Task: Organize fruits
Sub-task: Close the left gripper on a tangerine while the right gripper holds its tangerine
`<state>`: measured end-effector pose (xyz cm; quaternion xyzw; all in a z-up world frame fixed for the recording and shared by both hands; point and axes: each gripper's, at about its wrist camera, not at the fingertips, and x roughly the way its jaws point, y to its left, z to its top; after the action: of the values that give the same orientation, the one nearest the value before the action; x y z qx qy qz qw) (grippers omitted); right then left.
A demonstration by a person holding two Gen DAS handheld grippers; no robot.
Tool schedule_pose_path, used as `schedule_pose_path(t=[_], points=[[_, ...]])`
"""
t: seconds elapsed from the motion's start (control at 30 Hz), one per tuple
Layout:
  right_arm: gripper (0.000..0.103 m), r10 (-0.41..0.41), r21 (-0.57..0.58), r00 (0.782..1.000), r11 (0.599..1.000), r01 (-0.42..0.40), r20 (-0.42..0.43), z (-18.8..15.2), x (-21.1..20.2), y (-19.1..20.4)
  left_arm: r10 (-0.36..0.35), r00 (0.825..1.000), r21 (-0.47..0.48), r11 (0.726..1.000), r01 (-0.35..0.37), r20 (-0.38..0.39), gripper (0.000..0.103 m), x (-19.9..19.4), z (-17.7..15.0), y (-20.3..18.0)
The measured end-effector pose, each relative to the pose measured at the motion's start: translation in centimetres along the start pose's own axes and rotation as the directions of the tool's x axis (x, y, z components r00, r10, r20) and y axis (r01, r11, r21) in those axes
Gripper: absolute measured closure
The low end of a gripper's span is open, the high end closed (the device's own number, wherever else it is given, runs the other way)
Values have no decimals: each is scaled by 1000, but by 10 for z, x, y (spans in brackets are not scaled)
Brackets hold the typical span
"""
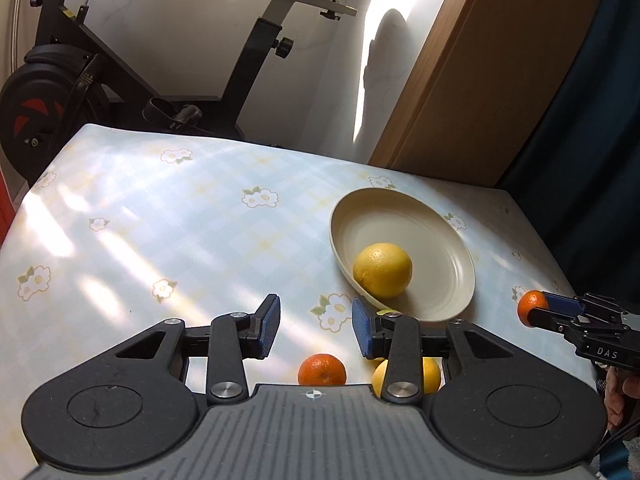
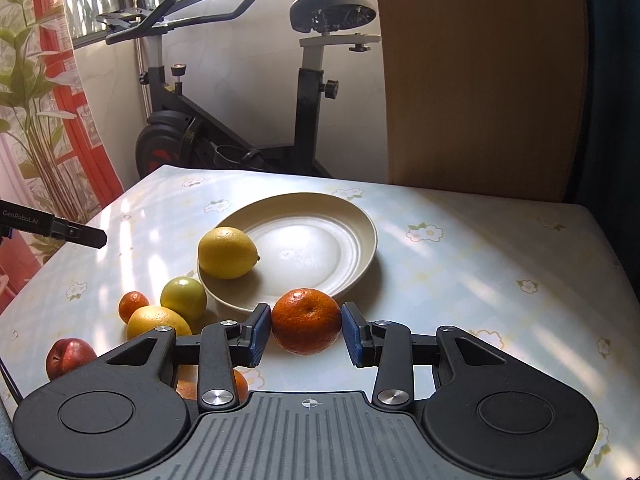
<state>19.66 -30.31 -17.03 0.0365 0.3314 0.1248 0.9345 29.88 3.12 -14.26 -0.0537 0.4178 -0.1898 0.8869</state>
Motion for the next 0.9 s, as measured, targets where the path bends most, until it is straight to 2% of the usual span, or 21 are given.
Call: schedule_pose_path(t=[0.13,0.4,0.5,0.73,0.8,0.83,0.9], points=[[67,1,10,1000,1000,-1,2,1,2,-3,-19,997,-37,999,16,-79,61,26,-15,1],[67,5,-13,1000,1000,-5,7,9,7,-4,-30,987,-33,999,25,-160,61,51,-28,2],[67,12,-20,1000,1000,-11,6,12,10,-2,-22,984,-24,1000,18,-176,56,53,-31,2],[67,17,-30,1000,999,-17,0,15,15,-1,-11,981,-19,1000,7,-194,56,65,-35,3],[67,17,-32,1000,999,-17,-4,15,16,-1,-15,982,-22,1000,11,-190,56,67,-34,4],[67,16,-33,1000,999,-17,-6,15,17,-1,-17,981,-15,1000,14,-191,63,68,-33,4],[67,14,-36,1000,999,-15,-10,15,18,-1,-10,981,-2,1000,10,-192,65,67,-32,2]])
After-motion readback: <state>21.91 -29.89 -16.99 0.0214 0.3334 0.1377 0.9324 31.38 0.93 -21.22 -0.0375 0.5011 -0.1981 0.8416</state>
